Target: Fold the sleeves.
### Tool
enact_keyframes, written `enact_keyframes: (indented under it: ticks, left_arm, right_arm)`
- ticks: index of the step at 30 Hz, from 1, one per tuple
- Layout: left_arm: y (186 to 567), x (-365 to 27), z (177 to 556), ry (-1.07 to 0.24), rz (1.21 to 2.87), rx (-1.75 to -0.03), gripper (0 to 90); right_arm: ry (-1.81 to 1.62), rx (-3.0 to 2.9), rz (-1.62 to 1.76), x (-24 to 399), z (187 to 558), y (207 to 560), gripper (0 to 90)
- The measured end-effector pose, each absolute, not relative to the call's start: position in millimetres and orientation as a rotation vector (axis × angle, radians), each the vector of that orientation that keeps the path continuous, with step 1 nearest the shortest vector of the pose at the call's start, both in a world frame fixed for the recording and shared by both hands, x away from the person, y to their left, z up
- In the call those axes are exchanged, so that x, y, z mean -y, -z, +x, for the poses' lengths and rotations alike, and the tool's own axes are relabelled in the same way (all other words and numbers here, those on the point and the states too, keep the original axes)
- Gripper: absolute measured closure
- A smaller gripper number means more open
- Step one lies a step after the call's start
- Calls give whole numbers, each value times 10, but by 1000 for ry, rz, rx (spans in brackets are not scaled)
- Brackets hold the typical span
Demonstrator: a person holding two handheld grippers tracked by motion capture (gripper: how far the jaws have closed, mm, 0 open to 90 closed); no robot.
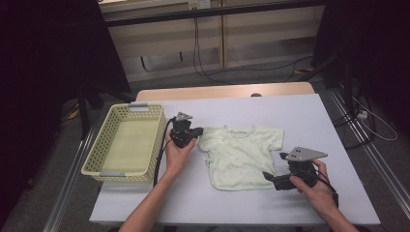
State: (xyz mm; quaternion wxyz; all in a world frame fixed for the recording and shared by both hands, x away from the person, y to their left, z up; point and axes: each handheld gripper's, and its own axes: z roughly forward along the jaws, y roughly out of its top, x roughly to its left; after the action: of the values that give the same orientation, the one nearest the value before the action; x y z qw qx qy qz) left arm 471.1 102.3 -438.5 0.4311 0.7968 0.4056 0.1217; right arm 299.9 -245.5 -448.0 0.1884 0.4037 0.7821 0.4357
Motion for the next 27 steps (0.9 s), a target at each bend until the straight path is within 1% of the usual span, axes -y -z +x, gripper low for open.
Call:
enact_keyframes:
  ticks: [19, 27]
  left_arm:
    - [4288, -832, 4608, -302, 1999, -914, 879]
    - [4306, -761, 4607, -305, 1999, -906, 878]
  right_arm:
    - [-1217, -2195, 1137, 2448, 2994, 4480, 53]
    - [-1214, -2195, 1136, 2447, 2997, 4482, 53]
